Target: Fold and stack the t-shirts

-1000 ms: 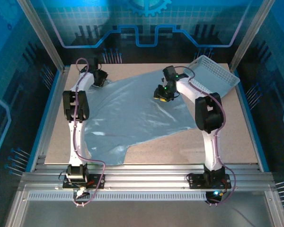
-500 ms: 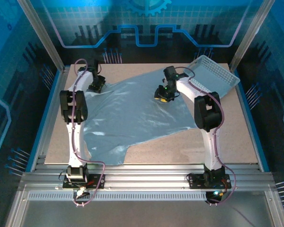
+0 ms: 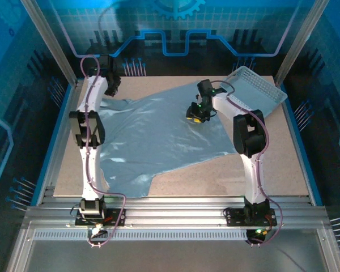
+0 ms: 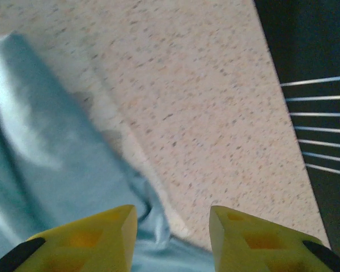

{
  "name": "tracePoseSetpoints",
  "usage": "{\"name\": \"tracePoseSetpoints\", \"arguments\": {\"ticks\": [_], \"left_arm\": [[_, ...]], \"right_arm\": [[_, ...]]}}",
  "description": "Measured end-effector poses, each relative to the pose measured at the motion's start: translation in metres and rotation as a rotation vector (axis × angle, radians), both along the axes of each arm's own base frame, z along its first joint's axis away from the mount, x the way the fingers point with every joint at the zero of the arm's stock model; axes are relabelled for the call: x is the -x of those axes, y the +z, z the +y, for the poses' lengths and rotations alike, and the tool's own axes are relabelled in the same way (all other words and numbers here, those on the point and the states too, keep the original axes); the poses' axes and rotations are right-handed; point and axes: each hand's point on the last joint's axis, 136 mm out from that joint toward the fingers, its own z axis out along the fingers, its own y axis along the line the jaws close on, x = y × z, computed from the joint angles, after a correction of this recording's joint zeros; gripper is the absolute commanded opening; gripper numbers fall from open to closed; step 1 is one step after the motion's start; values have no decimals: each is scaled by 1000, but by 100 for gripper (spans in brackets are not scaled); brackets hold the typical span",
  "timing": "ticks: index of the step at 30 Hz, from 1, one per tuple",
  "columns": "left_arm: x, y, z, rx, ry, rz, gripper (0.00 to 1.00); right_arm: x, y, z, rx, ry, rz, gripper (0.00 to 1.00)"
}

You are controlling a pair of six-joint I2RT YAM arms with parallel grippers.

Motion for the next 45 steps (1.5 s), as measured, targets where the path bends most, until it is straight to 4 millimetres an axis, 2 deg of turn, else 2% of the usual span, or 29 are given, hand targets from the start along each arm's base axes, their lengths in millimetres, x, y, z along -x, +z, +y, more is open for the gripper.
{"name": "tracePoseSetpoints", "arguments": {"ticks": [2,4,7,10,12,18,26,31,35,38,40,45], "left_arm": [[-11,-14,2,0,-17,-8,43],[-13,-39,2,5,-36,24,45],[-6,-71,3,4,-64,92,48],[4,-88,3,-8,-92,145,50],[5,-86,3,-14,-102,142,52],[26,-85,3,-14,-112,194,50],[47,-86,4,38,-91,271,51],[45,-83,2,49,-93,293,54],[52,-93,1,62,-90,337,37],[51,-95,-1,82,-88,337,18],[51,-94,-3,97,-85,332,0],[41,-91,-7,97,-100,281,0]], "right_arm": [[3,-4,-1,4,0,12,40],[5,-6,-2,6,0,18,40],[6,-6,-2,6,0,19,40],[5,-3,-2,4,1,15,40],[6,-2,-1,0,5,11,40],[7,3,1,-13,12,4,40],[14,-7,-1,-14,14,22,40],[18,-12,-1,-13,14,33,40],[19,-10,-2,-14,14,30,40],[19,-8,-2,-17,14,22,40],[20,-6,-2,-18,15,18,40],[19,-1,-2,-21,15,6,40]]}}
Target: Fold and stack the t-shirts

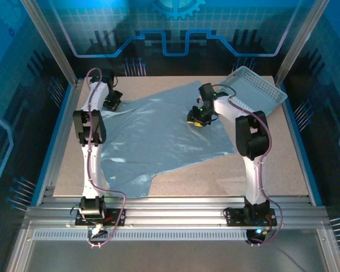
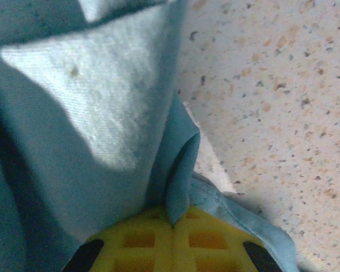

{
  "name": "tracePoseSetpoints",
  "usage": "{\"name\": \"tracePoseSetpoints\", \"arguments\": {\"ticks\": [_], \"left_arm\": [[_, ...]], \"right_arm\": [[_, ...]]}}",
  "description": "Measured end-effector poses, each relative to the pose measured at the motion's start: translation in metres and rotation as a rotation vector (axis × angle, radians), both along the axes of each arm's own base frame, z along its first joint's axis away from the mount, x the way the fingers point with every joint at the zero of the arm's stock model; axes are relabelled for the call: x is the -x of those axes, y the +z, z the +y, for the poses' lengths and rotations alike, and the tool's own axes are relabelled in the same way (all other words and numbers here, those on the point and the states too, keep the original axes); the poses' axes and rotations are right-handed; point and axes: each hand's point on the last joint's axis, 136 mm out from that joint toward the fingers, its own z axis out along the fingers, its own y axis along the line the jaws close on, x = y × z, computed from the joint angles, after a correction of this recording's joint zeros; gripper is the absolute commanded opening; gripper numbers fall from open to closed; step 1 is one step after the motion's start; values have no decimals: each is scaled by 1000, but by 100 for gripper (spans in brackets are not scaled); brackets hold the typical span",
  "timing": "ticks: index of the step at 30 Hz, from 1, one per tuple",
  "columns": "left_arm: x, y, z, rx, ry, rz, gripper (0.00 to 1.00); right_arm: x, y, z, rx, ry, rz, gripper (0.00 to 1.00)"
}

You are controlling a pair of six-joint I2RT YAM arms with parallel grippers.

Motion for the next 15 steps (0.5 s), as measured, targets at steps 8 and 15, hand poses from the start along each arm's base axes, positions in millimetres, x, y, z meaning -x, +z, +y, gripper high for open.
{"name": "tracePoseSetpoints", "arguments": {"ticks": [8,15], "left_arm": [[-31,58,-21,-87,-110,-259,0],[-37,122,-53,-202,-228,-492,49]], "right_arm": [[-1,2,0,-3,0,-8,40],[-1,3,0,-3,0,-8,40]]}}
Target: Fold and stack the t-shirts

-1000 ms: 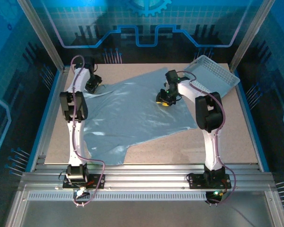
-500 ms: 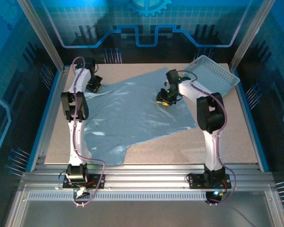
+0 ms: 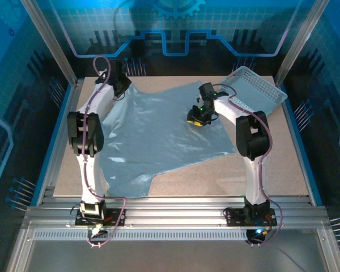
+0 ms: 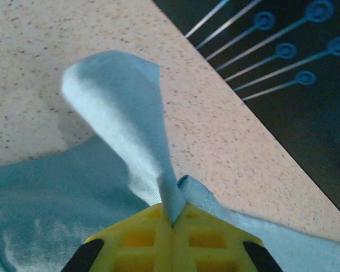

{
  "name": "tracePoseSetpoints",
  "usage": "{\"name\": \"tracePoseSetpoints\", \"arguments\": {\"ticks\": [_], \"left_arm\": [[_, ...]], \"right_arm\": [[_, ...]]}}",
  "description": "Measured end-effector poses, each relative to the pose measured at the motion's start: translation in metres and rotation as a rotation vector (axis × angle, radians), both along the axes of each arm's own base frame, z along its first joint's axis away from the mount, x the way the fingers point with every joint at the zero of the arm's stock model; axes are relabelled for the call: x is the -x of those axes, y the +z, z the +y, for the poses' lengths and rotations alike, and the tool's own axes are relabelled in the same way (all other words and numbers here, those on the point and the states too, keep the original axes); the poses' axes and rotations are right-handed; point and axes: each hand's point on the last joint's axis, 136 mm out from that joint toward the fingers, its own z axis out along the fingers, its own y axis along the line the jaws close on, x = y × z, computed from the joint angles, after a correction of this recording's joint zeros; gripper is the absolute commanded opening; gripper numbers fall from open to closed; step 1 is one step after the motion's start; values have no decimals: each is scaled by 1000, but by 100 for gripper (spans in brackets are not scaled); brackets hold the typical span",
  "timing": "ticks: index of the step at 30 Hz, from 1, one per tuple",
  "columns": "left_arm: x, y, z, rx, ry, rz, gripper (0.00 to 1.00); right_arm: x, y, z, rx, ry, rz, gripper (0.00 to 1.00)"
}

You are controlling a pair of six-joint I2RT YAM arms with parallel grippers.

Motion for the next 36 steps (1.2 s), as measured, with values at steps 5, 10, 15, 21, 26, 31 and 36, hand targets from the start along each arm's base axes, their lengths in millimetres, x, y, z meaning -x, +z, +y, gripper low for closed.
{"name": "tracePoseSetpoints", "arguments": {"ticks": [5,10,15,21,26,31,36], "left_arm": [[-2,-20,4,-49,11,63,96],[14,-37,21,-63,72,142,78],[37,-58,43,5,145,233,40],[29,-87,59,119,191,287,21],[33,-127,62,160,241,381,4],[77,-128,63,191,307,445,0],[154,-130,80,231,424,552,2]], "right_arm": [[3,-2,1,-6,3,9,41],[3,-1,1,-12,5,9,40],[0,1,-3,-12,-3,8,40],[-22,17,-3,-26,-11,-45,39],[-32,22,-4,-29,-10,-62,39],[-32,16,-3,-25,-7,-47,39],[-31,16,-3,-27,-5,-41,39]]}}
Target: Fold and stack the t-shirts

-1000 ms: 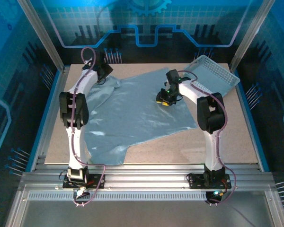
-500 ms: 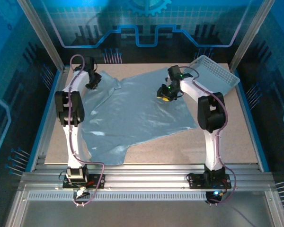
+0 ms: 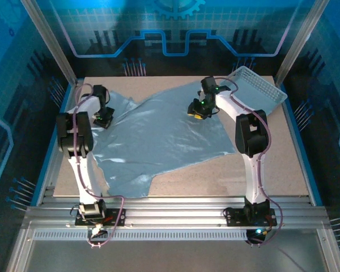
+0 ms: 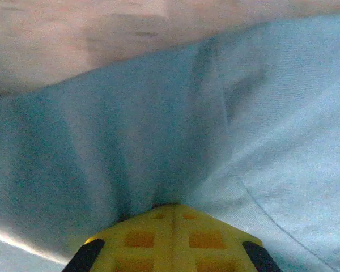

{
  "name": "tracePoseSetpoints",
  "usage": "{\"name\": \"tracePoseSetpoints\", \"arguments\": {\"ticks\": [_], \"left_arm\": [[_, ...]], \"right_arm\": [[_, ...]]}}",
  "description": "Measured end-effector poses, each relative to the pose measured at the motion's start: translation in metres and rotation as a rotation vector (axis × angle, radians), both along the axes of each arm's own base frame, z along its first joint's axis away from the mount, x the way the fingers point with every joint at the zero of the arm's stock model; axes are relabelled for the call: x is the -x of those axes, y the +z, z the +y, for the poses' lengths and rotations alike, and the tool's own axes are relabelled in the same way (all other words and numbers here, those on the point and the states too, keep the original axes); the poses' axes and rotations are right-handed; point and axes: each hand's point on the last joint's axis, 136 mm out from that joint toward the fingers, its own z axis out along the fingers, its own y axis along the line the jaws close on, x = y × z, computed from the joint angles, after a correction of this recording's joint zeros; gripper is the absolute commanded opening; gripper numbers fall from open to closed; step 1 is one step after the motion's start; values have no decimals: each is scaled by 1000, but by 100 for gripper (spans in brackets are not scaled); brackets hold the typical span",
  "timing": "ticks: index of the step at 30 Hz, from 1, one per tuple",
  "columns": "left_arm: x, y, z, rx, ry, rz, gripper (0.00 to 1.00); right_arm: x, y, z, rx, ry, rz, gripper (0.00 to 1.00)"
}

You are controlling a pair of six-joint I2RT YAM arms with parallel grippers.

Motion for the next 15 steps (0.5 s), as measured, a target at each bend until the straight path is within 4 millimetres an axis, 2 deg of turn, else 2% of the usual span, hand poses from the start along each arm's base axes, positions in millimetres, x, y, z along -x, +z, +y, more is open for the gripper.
{"name": "tracePoseSetpoints", "arguments": {"ticks": [3,4,6,8,10,12,14,15], "left_arm": [[4,2,12,-2,42,2,14],[2,5,13,-7,47,-4,22],[-11,21,11,-21,38,-35,28],[-38,48,5,-44,14,-112,31],[-75,79,-6,-65,-28,-214,31],[-116,108,-21,-81,-76,-334,27],[-143,120,-37,-82,-121,-407,28],[-153,121,-43,-80,-139,-423,31]], "right_arm": [[0,0,1,0,2,0,39],[1,0,2,0,4,0,39],[2,0,3,0,7,1,39],[2,0,4,0,9,1,39],[2,0,5,0,11,1,39],[3,0,5,0,12,1,39],[3,0,6,1,13,1,39],[3,-1,6,1,12,3,39]]}}
